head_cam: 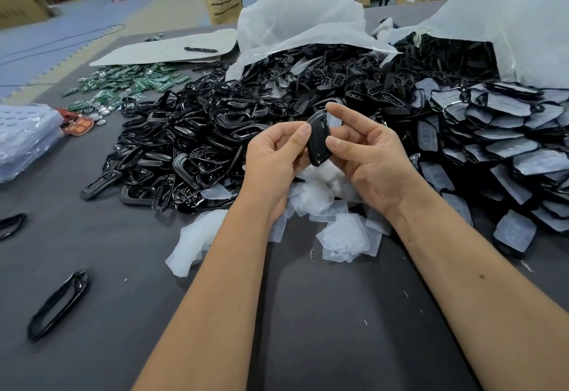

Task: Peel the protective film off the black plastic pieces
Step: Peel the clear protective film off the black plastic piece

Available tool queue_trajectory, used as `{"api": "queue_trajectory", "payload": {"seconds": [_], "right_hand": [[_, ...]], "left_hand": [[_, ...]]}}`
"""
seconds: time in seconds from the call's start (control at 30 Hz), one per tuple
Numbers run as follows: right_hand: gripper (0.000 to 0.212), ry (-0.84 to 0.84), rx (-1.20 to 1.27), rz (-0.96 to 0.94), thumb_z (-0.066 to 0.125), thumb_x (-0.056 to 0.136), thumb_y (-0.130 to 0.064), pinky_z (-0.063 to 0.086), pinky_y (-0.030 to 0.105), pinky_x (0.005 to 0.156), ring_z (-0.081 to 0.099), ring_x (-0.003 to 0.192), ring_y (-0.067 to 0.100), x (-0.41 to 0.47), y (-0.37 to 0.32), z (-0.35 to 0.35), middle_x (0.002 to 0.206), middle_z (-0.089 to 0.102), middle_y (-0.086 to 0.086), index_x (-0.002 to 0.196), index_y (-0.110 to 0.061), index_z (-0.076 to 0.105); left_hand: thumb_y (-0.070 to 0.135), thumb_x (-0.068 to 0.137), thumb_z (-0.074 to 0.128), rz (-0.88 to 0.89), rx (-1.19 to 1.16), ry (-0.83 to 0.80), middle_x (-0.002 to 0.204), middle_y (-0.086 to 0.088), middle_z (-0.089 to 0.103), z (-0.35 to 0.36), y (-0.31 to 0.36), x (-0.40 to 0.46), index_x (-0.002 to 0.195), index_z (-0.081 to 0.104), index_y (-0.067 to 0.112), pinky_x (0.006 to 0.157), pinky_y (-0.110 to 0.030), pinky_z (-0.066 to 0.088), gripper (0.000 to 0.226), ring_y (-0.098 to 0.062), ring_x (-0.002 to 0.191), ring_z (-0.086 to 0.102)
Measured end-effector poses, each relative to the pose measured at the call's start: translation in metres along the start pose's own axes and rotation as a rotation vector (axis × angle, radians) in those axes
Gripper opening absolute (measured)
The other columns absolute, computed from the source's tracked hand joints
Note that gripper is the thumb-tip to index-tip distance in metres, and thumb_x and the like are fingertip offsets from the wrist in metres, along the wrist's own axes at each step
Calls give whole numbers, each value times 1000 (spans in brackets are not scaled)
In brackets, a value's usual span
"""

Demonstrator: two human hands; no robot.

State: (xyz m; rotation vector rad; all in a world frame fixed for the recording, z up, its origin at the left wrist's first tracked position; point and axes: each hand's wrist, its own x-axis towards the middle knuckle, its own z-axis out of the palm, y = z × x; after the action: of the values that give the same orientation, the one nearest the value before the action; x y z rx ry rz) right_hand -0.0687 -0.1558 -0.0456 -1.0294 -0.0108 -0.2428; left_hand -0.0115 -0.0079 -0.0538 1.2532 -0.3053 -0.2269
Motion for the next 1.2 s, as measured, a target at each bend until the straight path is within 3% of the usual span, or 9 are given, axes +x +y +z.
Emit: {"api": "queue_trajectory", "payload": {"seconds": [0.33, 0.5, 0.67, 0.9, 0.97, 1.03, 1.1, 1.13, 1.2], "right_hand": [[34, 53, -163, -42, 76, 81, 4, 61, 26, 79, 77, 85, 20, -1, 6, 3, 85, 78, 6, 113, -8, 74], [40, 54, -234, -65, 79, 78, 5, 61, 30, 83, 74, 82, 17, -4, -2, 7, 82, 75, 4, 116, -7, 73], [34, 143, -914, -304, 83, 77, 8, 60, 22, 78, 74, 78, 6, -5, -20, 18, 82, 76, -3, 103, -13, 79], [39, 277, -1229, -520, 66, 78, 13, 59, 24, 86, 74, 87, 6, -14, -53, 2, 93, 80, -2, 101, -13, 83], [40, 357, -1348, -588, 61, 78, 11, 58, 30, 86, 73, 91, 13, -19, -71, -13, 95, 80, 0, 101, -14, 83], [39, 452, -1459, -613, 58, 81, 8, 56, 33, 85, 71, 91, 18, -26, -89, -30, 95, 78, 2, 101, -15, 83], [36, 564, -1549, -590, 58, 85, 4, 55, 33, 85, 70, 93, 20, -33, -107, -49, 97, 78, 4, 103, -15, 83], [34, 618, -1576, -575, 58, 87, 2, 54, 33, 85, 69, 93, 21, -36, -116, -58, 98, 78, 5, 103, -15, 83], [34, 688, -1623, -522, 56, 89, -1, 54, 36, 85, 69, 94, 24, -40, -131, -72, 100, 78, 7, 105, -16, 82]], "left_hand": [[8, 105, 56, -103, -49, 45, 82, -11, 65, -1, 9, -2, 96, 67, 0, 49, -16, 42, 16, -11, 61, 51], [11, 105, 58, -129, -63, 15, 84, -11, 66, -4, 12, -1, 101, 70, -2, 51, -15, 44, 17, -10, 63, 54], [16, 107, 57, 80, 318, 103, 76, -7, 70, 2, 12, -1, 95, 75, 3, 66, -26, 59, 25, -14, 67, 66], [46, 105, 43, 243, 431, 50, 94, -28, 71, 56, 21, 0, 99, 76, 16, 79, -57, 61, 46, -34, 86, 70], [47, 106, 39, 340, 583, -22, 85, -30, 65, 83, 19, 1, 87, 62, 21, 74, -53, 55, 40, -21, 76, 57], [36, 109, 40, 492, 678, -118, 61, -13, 45, 113, 19, 3, 78, 49, 25, 65, -49, 40, 34, -19, 64, 46], [32, 111, 39, 581, 807, -201, 68, -5, 49, 144, 12, 11, 73, 56, 23, 81, -46, 41, 42, -25, 80, 56], [38, 112, 36, 557, 912, -234, 87, -7, 62, 159, 9, 15, 94, 73, 15, 99, -46, 39, 46, -29, 104, 58], [48, 111, 32, 470, 1083, -252, 133, -7, 60, 184, 3, 22, 144, 61, 23, 116, -40, 27, 51, -29, 139, 36]]}}
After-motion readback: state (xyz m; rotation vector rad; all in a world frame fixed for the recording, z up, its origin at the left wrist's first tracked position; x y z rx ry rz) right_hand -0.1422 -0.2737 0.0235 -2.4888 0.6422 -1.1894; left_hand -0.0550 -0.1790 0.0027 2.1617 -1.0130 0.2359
